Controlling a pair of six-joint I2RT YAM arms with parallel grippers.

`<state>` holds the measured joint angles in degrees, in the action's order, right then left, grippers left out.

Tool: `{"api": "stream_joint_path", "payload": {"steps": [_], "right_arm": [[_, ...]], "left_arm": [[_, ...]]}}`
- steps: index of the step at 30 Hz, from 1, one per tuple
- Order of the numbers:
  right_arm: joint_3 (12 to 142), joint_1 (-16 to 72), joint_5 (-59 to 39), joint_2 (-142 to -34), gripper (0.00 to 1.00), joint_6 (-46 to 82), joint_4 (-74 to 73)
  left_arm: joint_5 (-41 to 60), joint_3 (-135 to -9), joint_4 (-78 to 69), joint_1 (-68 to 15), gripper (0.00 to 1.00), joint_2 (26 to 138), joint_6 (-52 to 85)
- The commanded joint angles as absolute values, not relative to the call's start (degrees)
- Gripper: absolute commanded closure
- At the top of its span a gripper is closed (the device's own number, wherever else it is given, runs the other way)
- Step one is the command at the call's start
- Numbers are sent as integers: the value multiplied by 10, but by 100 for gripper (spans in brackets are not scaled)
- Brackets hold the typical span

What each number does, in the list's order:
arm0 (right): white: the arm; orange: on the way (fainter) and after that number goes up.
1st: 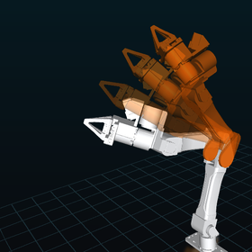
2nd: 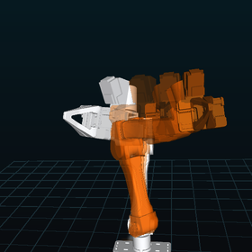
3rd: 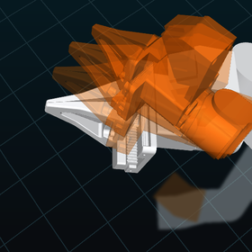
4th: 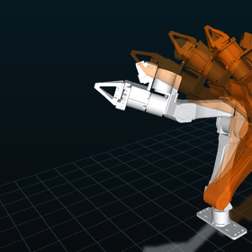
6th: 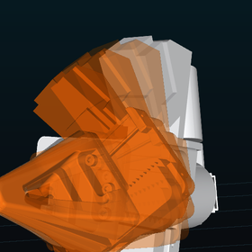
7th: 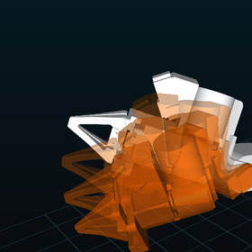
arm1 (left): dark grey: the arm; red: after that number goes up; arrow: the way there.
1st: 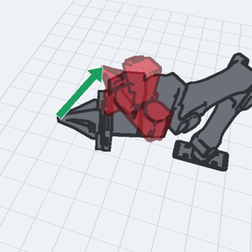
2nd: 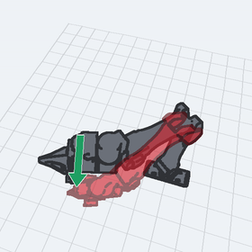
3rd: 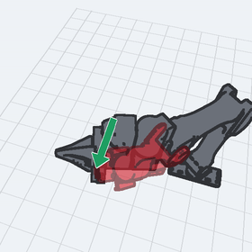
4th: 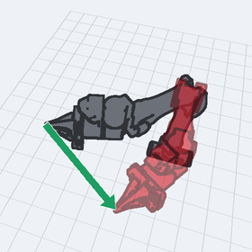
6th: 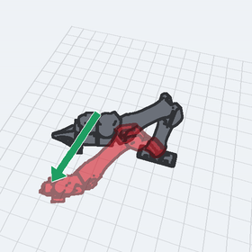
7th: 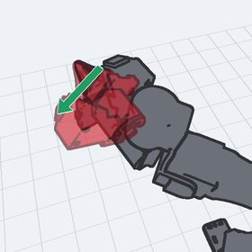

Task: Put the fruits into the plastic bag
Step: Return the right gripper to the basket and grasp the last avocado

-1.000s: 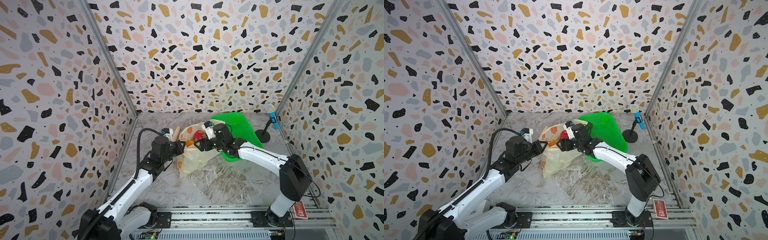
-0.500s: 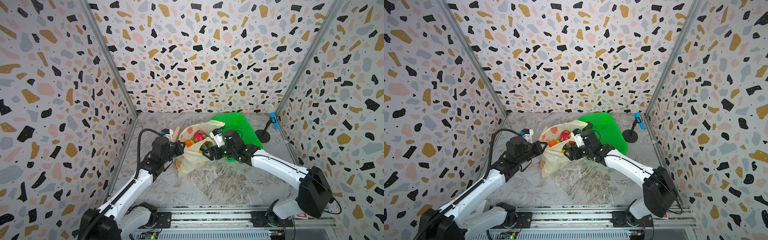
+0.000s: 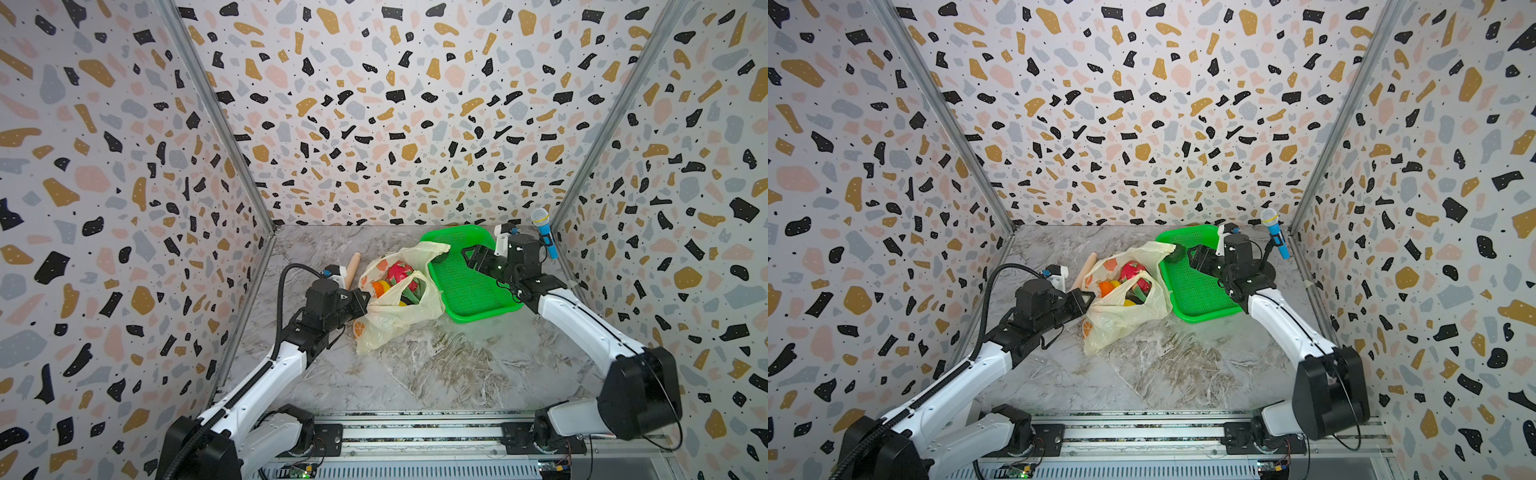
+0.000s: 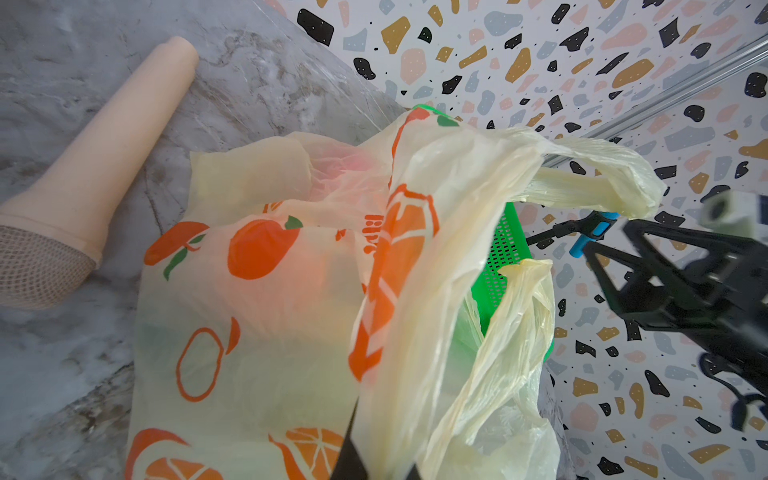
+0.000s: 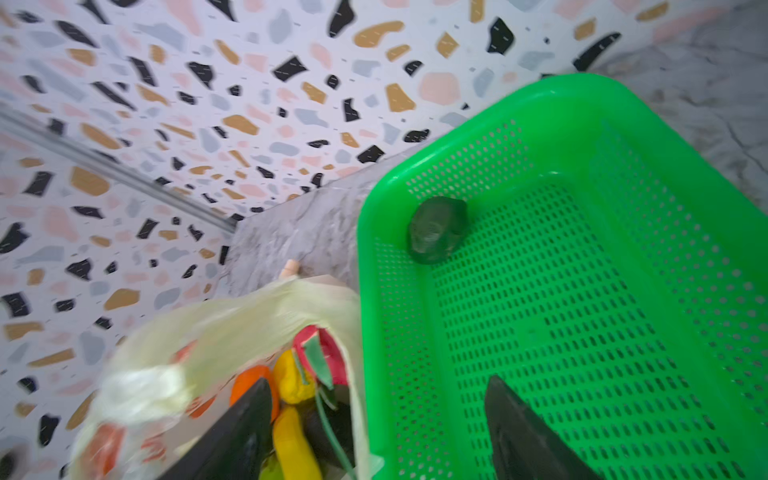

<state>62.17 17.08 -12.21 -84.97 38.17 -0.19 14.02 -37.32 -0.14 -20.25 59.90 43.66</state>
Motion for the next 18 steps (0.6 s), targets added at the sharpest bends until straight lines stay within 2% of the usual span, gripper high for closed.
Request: {"api": "stream_joint_path", "payload": {"steps": [1,6,10,18], "right_arm": [[694,168,-129,-942,19,397,1],[890,166,-192,-1126,17,362,82],[1035,166,-173,-1240,14,360,159],[1179,173,-119,-1353,13,339,255]], "left_arm": [[141,-367,-23,-198,100,594,430],[142,-372,-20,-198,100,601,426],[140,-374,-18,-198,100,605,423],[140,-375,-18,-198,100,611,421]]}}
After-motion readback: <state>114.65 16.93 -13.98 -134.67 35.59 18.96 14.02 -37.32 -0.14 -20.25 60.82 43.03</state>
